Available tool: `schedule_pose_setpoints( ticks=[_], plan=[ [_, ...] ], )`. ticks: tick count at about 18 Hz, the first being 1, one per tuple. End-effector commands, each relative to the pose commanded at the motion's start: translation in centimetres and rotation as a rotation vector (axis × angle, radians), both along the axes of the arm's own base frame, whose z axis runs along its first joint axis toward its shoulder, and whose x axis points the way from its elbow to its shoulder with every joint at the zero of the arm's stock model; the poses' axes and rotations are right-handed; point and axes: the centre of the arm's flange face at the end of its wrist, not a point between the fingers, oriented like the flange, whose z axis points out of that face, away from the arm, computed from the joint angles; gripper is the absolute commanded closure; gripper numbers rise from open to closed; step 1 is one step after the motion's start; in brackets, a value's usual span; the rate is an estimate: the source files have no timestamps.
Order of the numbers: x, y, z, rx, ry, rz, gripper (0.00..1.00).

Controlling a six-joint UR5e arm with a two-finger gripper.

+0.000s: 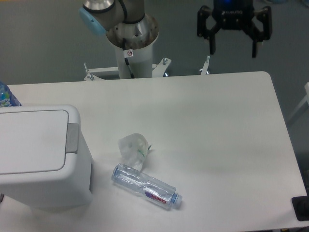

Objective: Open the trash can
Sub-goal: 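Move the gripper down from its raised pose toward the table, then move the gripper over the lid of the white trash can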

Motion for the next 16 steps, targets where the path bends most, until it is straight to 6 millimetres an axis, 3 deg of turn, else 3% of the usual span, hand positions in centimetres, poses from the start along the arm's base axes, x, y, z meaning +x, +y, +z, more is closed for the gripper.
schedule_pose_setpoints(
  ticks=[6,10,15,16],
  plan=[
    [1.7,2.9,-1.0,0.062,-0.062,0.119,0.00],
    [3.6,5.9,-1.8,0.106,-0.105,0.187,0.00],
    [7.2,13.3,-5.4,0.159,-0.165,0.218,0.00],
    [7.5,14.1,-5.7,0.176,-0.172,0.234,0.00]
  ],
)
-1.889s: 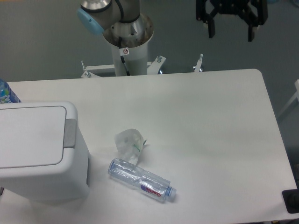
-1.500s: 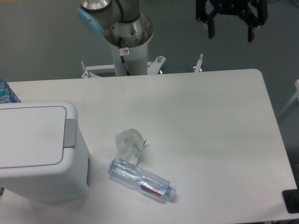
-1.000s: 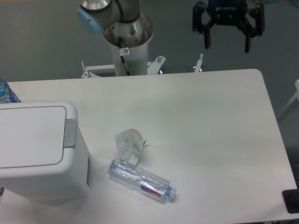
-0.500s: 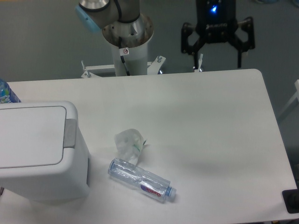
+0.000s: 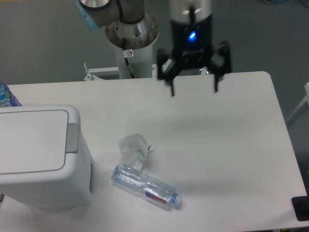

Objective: Open the trash can
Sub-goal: 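Move the gripper over the lid of the white trash can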

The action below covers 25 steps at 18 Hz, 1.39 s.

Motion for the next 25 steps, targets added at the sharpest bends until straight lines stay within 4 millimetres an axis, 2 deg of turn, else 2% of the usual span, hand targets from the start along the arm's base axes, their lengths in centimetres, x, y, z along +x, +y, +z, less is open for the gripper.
schedule_pose_setpoints(
  ticks=[3,7,25],
  plan=[
    [2.0,2.5,-0.7,0.055,-0.028,0.052,0.00],
    [3.0,3.9,-1.8,0.086,-0.100,0.105,0.00],
    [8.3,6.2,-4.4,0.063,-0.166,0.047,0.00]
  ],
)
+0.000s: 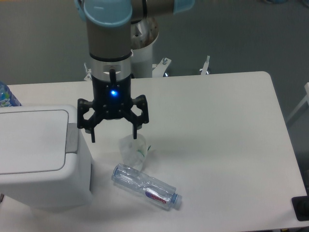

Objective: Open the trash can
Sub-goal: 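Move the gripper over the lid of the white trash can, then lower the gripper and press down on the trash can lid, then hold the gripper above the lid as it swings open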

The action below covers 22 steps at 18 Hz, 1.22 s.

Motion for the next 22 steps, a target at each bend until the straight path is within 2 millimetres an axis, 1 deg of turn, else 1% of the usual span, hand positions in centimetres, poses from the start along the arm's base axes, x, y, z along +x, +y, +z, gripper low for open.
schedule_pose_setpoints(
  ticks=[2,4,6,9,22],
  plan=[
    [0.5,0.3,-0.1,-0.001,0.001,-0.009,0.00],
    [0.4,0.3,-0.2,-0.002,0.000,-0.009,0.00],
    [1.2,0.6,-0.2,-0.003,-0.001,-0.021,0.00],
    [1.5,0.8,-0.5,-0.008,-0.004,-0.027,0.00],
    [1.9,0.9,-1.2,-0.018,-0.010,-0.034,0.00]
  ],
)
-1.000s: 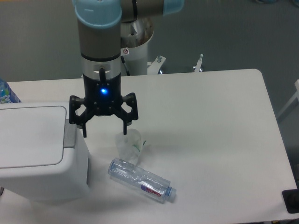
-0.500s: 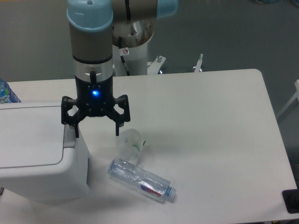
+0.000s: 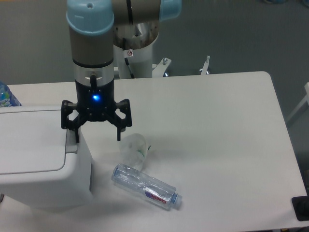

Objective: Open the trash can
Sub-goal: 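Hold the gripper above the lid as it swings open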

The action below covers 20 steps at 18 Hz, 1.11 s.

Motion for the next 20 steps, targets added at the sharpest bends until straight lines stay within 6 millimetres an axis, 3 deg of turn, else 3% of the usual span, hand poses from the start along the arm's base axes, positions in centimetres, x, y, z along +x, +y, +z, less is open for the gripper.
schedule_pose_setpoints(
  ticks=[14,18,20],
  plan=[
    [0.0,0.2,-0.3,-0.005,-0.002,-0.003,0.00],
    [-0.8,0.6,3.9,0.054,0.062,-0.008,0.00],
    [-3.5,-0.6,6.8,0.081,0.133,-0.011,0.00]
  ],
)
